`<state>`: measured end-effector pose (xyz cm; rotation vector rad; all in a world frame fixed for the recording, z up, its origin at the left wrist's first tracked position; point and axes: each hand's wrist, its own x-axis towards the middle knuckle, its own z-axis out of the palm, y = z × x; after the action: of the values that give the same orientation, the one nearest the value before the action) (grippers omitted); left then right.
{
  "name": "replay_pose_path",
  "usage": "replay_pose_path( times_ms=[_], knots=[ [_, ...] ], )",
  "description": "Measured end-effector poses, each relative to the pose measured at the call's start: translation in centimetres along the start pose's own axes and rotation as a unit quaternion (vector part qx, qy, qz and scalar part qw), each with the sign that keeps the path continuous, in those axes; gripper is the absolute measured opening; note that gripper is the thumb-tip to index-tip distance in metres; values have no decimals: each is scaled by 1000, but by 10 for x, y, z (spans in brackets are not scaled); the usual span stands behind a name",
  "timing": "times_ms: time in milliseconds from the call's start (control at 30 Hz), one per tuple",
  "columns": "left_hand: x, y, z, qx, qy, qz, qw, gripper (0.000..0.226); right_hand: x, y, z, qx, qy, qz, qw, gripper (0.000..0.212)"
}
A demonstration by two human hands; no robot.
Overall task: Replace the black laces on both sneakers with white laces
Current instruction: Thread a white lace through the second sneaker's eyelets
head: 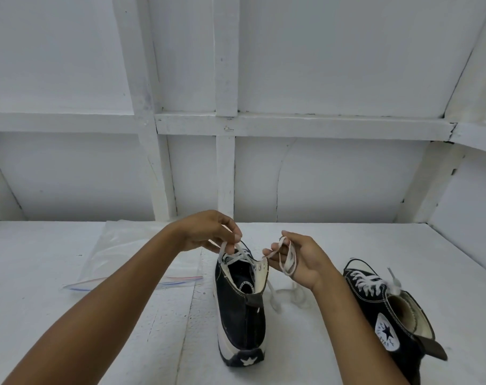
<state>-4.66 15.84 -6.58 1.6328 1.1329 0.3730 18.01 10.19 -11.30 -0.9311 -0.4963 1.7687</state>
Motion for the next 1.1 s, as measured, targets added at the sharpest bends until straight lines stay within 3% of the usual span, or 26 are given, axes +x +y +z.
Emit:
replay_pose_path(
  times_ms=[67, 167, 267, 333, 433, 533, 700, 867, 967, 1100],
  knots=[
    [4, -2, 6, 30, 5, -5, 1000, 13, 2, 2, -1, -32, 29, 3, 999, 37],
    [6, -5, 13, 68, 15, -5, 998, 13, 2, 2, -8, -170, 72, 6, 983, 28],
    [7, -4, 13, 77, 40, 4, 996, 13, -7, 2, -8, -381, 51, 44, 922, 22],
    [6, -3, 12, 92, 53, 10, 994, 12, -11, 5, -3, -460, 7, 59, 886, 27],
    [4, -1, 12, 153, 36, 15, 987, 7, -11, 8, 1, -469, -15, 11, 883, 36],
    [1, 0, 16, 200, 9, 30, 979, 8, -10, 7, 3, -449, -30, -23, 893, 28],
    [1, -2, 19, 213, 15, 33, 976, 7, -7, 6, 4, -524, 18, -36, 851, 46],
    [0, 0, 27, 276, -8, 40, 960, 12, 0, 10, 4, -541, 3, 1, 841, 5],
    [0, 1, 27, 264, -18, 36, 964, 12, 2, 9, 6, -557, 7, -2, 831, 18],
    [-1, 1, 24, 231, -36, 42, 971, 10, 6, 7, 8, -565, 13, 2, 825, 14]
  ],
)
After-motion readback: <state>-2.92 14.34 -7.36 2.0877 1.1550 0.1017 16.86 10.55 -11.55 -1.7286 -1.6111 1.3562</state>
